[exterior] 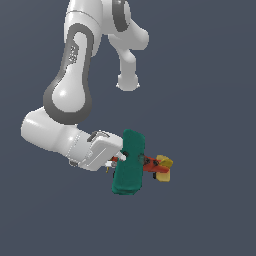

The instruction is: Pick up the object and move it to a goal position.

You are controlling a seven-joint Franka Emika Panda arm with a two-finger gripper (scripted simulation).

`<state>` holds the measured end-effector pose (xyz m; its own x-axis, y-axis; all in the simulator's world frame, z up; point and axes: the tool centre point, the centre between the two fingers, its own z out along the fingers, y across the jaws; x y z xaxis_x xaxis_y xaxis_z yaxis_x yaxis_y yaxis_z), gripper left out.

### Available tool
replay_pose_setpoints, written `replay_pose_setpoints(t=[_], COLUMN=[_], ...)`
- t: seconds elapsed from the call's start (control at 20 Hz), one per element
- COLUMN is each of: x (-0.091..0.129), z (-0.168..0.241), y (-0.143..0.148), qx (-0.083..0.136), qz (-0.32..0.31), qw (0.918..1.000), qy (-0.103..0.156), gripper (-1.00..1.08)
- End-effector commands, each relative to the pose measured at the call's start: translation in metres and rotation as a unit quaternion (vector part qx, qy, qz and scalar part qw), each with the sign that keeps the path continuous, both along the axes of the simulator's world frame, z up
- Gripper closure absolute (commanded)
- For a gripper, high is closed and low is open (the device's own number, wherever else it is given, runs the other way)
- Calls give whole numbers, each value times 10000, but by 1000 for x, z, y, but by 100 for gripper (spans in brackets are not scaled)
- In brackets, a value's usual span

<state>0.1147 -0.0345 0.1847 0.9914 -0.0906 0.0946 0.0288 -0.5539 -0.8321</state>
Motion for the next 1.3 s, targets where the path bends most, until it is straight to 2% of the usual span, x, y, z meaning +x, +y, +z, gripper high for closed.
replay_pose_setpoints(t=[0.0, 0.75, 1.25], x=[0, 6, 11], z=[-3, -13, -14], y=[5, -10, 3], qx=[62, 283, 405], qz=[29, -69, -109], qw=[10000, 9995, 9990], qy=[3, -156, -142], gripper=[-20, -20, -20])
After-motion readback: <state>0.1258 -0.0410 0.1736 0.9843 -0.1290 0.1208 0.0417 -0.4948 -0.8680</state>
